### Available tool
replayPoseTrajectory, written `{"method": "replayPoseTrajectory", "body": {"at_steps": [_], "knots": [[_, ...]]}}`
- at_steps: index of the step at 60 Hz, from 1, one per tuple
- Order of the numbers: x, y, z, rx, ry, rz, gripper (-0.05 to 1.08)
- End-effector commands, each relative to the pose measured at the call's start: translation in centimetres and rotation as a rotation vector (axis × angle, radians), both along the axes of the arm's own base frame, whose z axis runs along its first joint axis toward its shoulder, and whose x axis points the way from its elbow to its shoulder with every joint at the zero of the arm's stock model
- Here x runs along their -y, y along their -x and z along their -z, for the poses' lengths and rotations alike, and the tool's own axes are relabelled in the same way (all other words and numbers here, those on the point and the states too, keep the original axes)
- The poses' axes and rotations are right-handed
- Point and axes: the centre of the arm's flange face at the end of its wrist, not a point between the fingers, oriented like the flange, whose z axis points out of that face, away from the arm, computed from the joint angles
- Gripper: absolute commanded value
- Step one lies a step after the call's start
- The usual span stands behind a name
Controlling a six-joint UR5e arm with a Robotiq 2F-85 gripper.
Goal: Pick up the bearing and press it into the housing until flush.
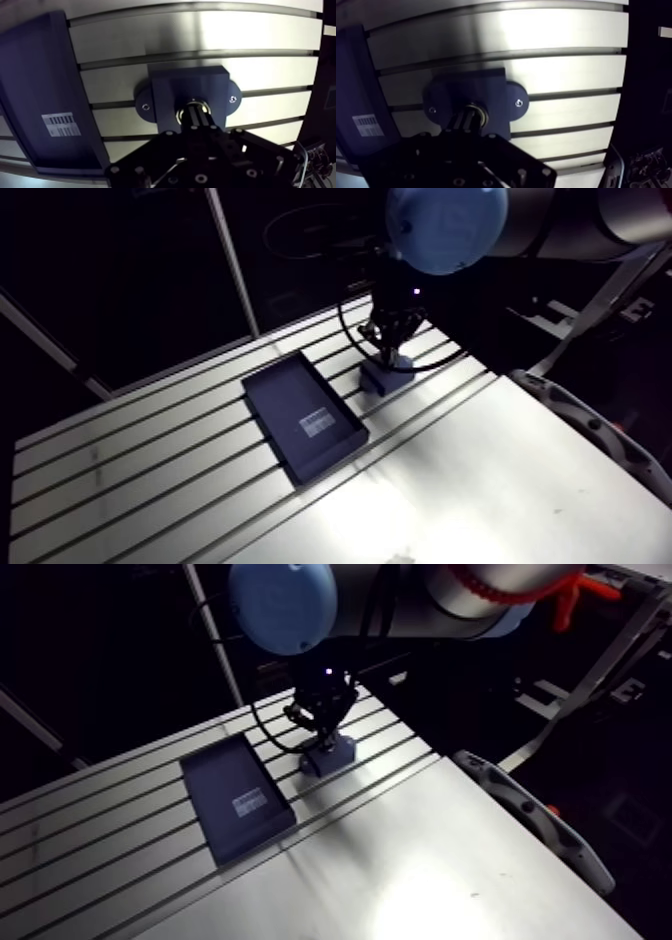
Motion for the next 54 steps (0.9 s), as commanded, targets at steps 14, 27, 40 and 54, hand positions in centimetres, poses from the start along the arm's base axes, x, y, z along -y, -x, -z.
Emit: {"method": "replayPoseTrajectory", "body": {"at_steps": [14, 27, 40, 54], "knots": [[0.05, 0.04, 0.61, 0.009, 0.006, -0.003, 1.08], [-0.06, 0.07, 0.81, 0.011, 0.008, -0.001, 1.08], [-0.06, 0.06, 0.82, 0.011, 0.008, -0.001, 1.08], [-0.06, 0.07, 0.81, 0.011, 0.008, -0.001, 1.08]]}}
